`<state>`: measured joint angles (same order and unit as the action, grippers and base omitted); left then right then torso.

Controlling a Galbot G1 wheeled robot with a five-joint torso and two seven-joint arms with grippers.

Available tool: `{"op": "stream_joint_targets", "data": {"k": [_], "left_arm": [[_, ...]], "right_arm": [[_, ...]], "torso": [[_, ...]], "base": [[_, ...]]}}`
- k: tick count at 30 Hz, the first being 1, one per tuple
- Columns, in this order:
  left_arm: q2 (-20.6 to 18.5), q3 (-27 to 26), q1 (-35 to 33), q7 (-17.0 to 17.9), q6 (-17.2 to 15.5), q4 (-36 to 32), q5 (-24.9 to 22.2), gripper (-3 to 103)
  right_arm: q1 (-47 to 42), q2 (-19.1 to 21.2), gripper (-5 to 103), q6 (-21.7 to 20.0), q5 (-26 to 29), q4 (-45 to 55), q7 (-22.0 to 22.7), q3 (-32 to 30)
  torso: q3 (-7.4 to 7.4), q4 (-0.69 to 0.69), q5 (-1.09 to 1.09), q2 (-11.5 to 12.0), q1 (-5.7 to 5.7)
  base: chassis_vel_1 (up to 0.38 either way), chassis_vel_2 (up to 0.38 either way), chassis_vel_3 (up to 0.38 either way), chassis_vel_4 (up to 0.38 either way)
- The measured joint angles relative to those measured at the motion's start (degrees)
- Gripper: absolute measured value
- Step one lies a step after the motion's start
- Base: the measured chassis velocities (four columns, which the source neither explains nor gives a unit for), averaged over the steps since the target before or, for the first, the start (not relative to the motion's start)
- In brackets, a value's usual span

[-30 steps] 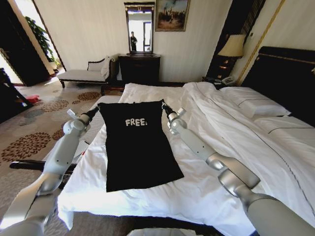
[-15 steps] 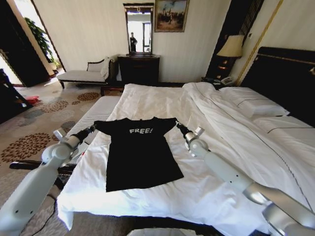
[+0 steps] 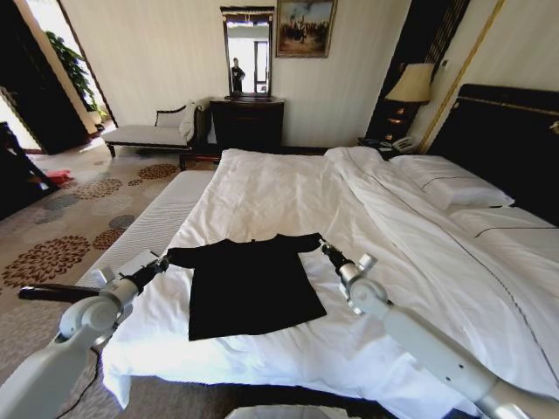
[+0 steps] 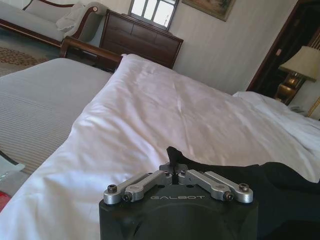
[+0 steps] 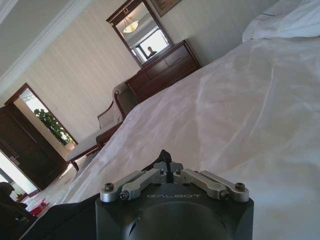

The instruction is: Fold the clothes on the bed.

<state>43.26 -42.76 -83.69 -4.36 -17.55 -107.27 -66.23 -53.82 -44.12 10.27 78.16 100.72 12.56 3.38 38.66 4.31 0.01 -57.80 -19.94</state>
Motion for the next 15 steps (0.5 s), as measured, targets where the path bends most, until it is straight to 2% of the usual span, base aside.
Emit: {"op": "stream_joint_targets", "data": {"k": [3,15], "left_arm": [[0.3,-1.2,-3.0,-0.4,0.1,-1.2,1.7,1],[2.6,-2.7,-6.9,-1.7,-0.5,-4.0,4.3,1]], "right_arm": [[-2.9,-0.3,0,0.3,-0.8,2.0,1.2,-1.4],[-9.3,0.6,0,0.1,-2.2,4.0,1.3,-5.9]], "torso": [[0.01,-0.02,-0.01,0.0,-0.01],[0.01,-0.01,-0.01,0.0,-0.01]], "base": [[0.000,0.000,0.000,0.000],[0.000,0.000,0.000,0.000]]}}
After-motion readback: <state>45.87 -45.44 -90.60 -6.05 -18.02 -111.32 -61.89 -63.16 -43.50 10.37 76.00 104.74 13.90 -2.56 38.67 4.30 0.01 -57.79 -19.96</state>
